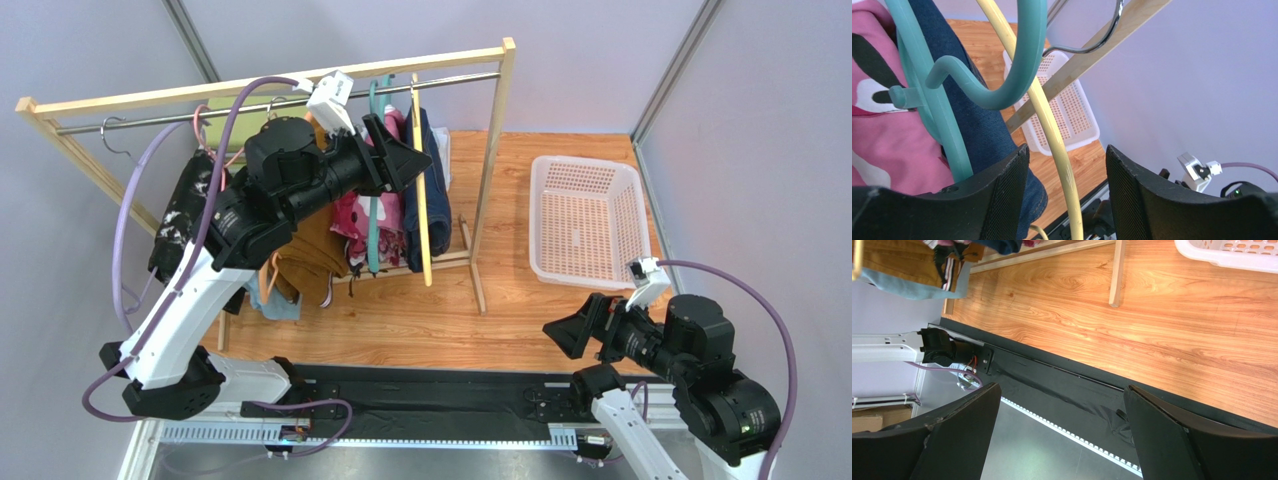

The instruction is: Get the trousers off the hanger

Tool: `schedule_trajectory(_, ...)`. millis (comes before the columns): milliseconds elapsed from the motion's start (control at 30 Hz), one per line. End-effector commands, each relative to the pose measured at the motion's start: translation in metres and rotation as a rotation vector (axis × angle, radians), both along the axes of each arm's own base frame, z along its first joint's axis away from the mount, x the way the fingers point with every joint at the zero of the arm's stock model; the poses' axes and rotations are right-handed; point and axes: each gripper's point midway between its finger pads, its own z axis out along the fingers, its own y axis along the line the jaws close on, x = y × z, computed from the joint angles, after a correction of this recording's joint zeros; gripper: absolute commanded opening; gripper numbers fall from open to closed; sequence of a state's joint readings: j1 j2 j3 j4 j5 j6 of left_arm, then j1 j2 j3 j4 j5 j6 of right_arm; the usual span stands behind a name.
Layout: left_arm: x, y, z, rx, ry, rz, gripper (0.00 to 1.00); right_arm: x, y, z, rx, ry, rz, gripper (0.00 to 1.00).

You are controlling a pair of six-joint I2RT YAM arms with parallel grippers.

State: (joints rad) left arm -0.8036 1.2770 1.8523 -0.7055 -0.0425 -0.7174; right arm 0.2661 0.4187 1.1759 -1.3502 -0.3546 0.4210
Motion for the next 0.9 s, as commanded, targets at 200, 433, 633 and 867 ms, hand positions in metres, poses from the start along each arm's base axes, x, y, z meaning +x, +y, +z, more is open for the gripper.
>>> schedule_trajectory(200,0.027,-0.012,-0.01,0.004,0.01,0.074,0.58,-0.02,0.001,0.001,0.012,0.002,0.045,1.0)
schedule_trajectory(433,0.036,-0.022,-0.012,-0.009,0.017,0.08,0.5,-0.022,0.001,0.002,0.012,0.003,0.048,1.0)
schedule_trajectory(633,0.034,-0.026,-0.005,-0.039,0.005,0.069,0.35,-0.023,0.001,0.001,0.015,0.003,0.05,1.0)
schedule_trajectory(867,0.014,-0.027,0.013,-0.09,-0.013,-0.005,0.05,-0.021,0.003,-0.001,0.011,-0.005,0.066,1.0)
